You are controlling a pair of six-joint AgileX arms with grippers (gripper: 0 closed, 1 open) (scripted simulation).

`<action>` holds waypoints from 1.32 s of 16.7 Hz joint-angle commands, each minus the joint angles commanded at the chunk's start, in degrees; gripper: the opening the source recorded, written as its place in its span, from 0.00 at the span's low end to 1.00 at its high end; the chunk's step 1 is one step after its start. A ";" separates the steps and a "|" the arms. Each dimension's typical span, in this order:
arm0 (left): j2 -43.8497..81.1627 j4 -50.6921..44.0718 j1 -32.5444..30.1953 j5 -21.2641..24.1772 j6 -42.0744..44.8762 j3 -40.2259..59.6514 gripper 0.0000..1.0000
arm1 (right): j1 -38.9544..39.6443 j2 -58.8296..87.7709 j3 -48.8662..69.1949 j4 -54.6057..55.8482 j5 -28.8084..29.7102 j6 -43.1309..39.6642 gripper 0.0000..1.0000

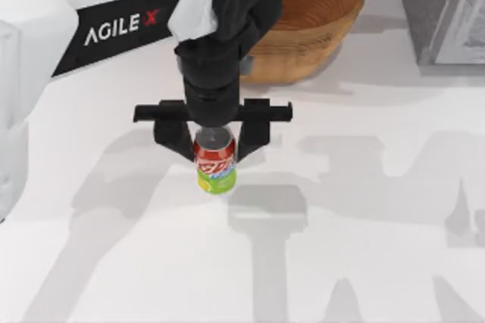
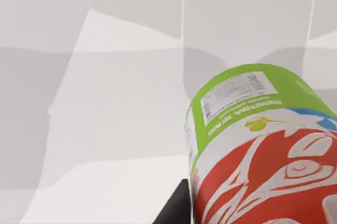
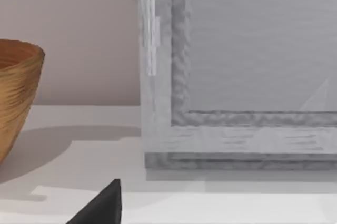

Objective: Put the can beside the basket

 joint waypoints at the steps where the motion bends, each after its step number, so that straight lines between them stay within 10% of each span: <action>1: -0.05 -0.02 -0.36 -0.02 -0.83 0.23 0.00 | 0.00 0.00 0.00 0.00 0.00 0.00 1.00; 15: 0.27 1.61 -0.46 -0.03 -1.07 -1.00 0.00 | 0.00 0.00 0.00 0.00 0.00 0.00 1.00; 22: 0.27 1.61 -0.46 -0.03 -1.07 -1.00 0.53 | 0.00 0.00 0.00 0.00 0.00 0.00 1.00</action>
